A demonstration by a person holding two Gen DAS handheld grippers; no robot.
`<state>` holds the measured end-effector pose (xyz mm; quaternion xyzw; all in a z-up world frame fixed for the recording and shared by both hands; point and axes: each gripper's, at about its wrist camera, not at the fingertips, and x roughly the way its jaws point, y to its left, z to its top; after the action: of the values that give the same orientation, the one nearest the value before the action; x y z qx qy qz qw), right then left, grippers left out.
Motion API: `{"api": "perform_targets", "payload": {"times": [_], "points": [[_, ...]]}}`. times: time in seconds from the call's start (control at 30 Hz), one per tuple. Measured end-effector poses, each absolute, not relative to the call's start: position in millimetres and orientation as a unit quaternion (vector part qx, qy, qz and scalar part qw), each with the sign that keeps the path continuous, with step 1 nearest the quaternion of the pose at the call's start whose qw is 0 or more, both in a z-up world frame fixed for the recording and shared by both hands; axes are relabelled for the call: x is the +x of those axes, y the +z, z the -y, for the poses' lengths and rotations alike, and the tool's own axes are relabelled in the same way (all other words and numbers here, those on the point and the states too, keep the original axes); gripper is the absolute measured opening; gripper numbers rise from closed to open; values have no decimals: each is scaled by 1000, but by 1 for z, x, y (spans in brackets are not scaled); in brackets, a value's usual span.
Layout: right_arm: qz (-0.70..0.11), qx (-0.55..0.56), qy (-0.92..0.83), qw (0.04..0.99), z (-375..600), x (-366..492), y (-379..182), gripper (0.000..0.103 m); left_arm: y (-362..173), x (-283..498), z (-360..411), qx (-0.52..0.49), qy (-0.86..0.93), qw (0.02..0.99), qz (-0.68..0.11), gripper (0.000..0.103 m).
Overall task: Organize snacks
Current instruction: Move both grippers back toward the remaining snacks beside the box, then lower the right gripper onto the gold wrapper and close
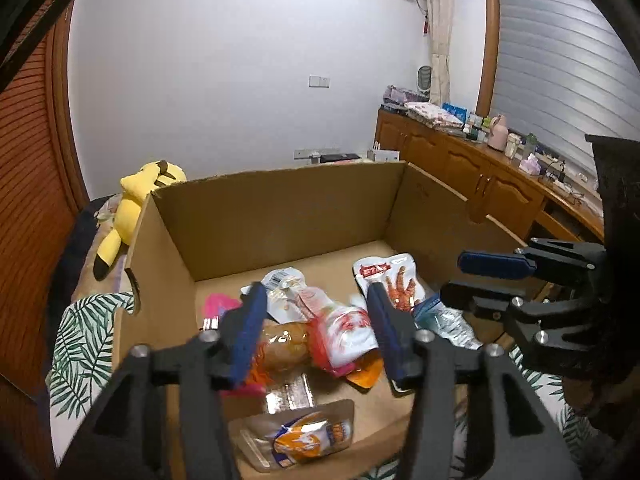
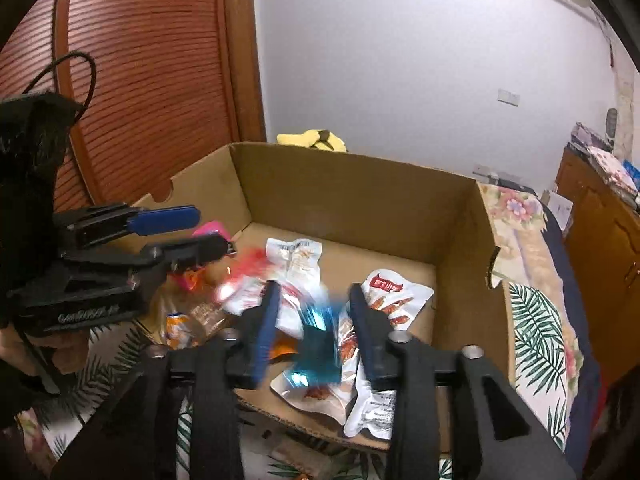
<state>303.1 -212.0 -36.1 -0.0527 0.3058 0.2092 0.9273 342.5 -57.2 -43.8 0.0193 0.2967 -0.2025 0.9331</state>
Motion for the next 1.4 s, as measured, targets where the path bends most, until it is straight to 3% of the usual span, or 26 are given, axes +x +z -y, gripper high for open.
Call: {"api": "perform_targets", "payload": {"times": [0.1, 0.27, 0.33, 0.77, 1.0, 1.4], "points": [[-298, -48, 207, 931, 212, 300, -29, 60, -40, 338, 57, 28, -198, 935, -294, 56], [-281, -54, 207, 936, 211, 281, -17, 60, -35, 328, 52, 36, -188, 937, -292, 68], [-273, -53, 206, 938, 214, 269, -13, 60, -31, 320, 48, 35, -186, 941, -280, 84], [-281, -54, 196, 938, 234, 190, -24, 60, -15, 266, 40, 30, -200, 939, -277, 92], [-314, -54, 182, 930, 234, 186, -55, 59, -22, 239, 44, 48, -185, 938, -290, 99], [-373, -41, 170, 911, 229, 204, -101, 55, -55, 217, 52, 78, -174, 934, -302, 100]]}}
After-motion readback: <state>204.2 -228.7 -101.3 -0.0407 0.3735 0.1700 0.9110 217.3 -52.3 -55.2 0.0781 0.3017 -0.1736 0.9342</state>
